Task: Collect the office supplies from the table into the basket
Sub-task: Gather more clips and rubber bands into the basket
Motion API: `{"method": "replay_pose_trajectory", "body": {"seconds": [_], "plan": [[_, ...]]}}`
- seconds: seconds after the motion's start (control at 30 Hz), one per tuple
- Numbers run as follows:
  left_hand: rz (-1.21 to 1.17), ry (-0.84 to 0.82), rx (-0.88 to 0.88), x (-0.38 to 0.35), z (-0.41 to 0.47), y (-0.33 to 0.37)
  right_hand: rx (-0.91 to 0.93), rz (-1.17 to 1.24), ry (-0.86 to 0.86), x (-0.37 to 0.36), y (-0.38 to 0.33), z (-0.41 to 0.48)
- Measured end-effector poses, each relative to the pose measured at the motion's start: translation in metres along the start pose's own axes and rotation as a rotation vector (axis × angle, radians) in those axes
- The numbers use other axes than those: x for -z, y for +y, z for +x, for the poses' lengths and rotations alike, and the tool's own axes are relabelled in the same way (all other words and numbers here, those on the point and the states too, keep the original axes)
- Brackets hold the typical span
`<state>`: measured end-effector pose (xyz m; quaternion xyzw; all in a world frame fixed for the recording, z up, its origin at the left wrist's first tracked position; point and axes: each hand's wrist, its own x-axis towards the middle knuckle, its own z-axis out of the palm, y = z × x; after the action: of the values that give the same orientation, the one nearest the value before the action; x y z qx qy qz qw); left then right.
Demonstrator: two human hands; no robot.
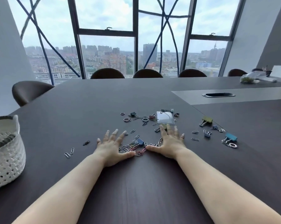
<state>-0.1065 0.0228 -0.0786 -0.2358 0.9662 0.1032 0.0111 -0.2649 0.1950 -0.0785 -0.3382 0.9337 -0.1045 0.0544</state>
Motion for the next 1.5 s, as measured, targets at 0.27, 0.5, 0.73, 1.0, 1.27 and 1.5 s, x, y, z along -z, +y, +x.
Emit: {"method": "replay_pose_trajectory", "body": {"seconds": [0.27, 0.5, 0.73, 1.0, 1.27, 1.5], "plan": [[-0.047, 0.017, -0.301, 0.003, 0.03, 0.001, 0.121, 0.006, 0.01, 0.0, -0.002, 0.039], [-0.065, 0.215, -0.266, 0.002, 0.022, 0.002, 0.187, 0.104, 0.17, 0.0, -0.003, 0.029], [-0.045, 0.184, -0.279, 0.004, 0.02, 0.004, 0.241, 0.034, 0.208, 0.001, -0.006, 0.027], [-0.08, 0.279, -0.215, 0.002, 0.015, 0.007, 0.316, 0.027, 0.278, 0.0, -0.011, 0.024], [-0.032, 0.41, -0.143, 0.001, 0.016, 0.007, 0.28, 0.031, 0.298, -0.001, -0.014, 0.021], [-0.147, 0.565, -0.08, 0.006, 0.011, 0.001, 0.277, 0.251, 0.315, 0.003, -0.025, 0.009]]}}
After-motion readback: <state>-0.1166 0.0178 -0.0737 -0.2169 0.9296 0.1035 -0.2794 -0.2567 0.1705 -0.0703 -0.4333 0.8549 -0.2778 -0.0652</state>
